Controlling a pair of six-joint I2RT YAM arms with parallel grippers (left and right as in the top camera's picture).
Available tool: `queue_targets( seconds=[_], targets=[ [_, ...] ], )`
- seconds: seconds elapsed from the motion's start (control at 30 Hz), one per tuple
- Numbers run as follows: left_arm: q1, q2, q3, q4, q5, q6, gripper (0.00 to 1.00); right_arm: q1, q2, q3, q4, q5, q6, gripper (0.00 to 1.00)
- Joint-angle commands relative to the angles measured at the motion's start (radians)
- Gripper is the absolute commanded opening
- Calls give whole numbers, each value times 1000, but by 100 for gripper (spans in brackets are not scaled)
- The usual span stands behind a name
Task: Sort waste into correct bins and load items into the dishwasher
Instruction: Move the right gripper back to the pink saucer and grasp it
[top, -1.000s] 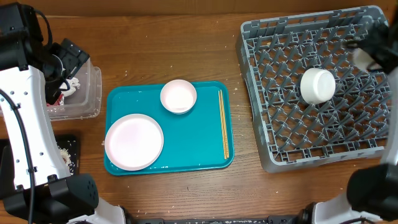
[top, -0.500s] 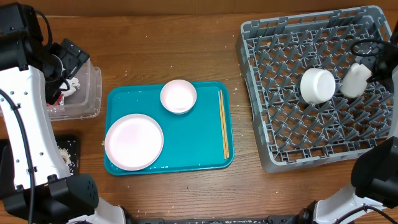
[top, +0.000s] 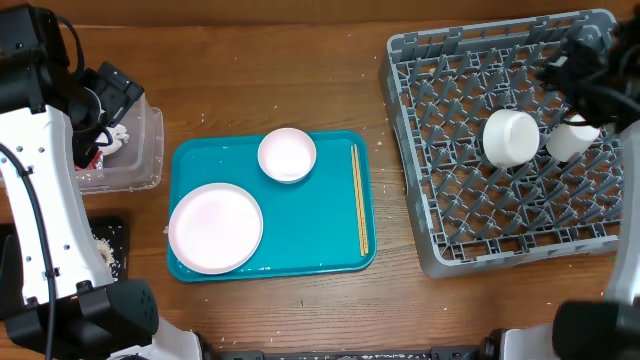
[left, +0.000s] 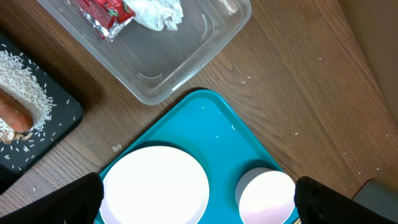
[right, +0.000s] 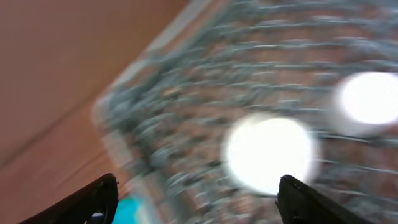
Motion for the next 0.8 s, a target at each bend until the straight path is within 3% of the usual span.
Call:
queue_targets(
  seconds=[0.0,0.2,0.37,0.5,0.77],
  targets=[
    [0,1,6,0,6,19,100,180,-14,2,29,-114,2,83],
    [0,2,6,0,6,19,100,536,96,-24,181,-89,-6,80],
    [0,2,6,0,6,19,100,747,261,-24,284,12,-6,78],
    [0,2,6,0,6,19,100,863,383,-24,324,142,-16,78],
    [0,2,6,0,6,19,100,985,511,-24,384,153,-201,79]
  ],
)
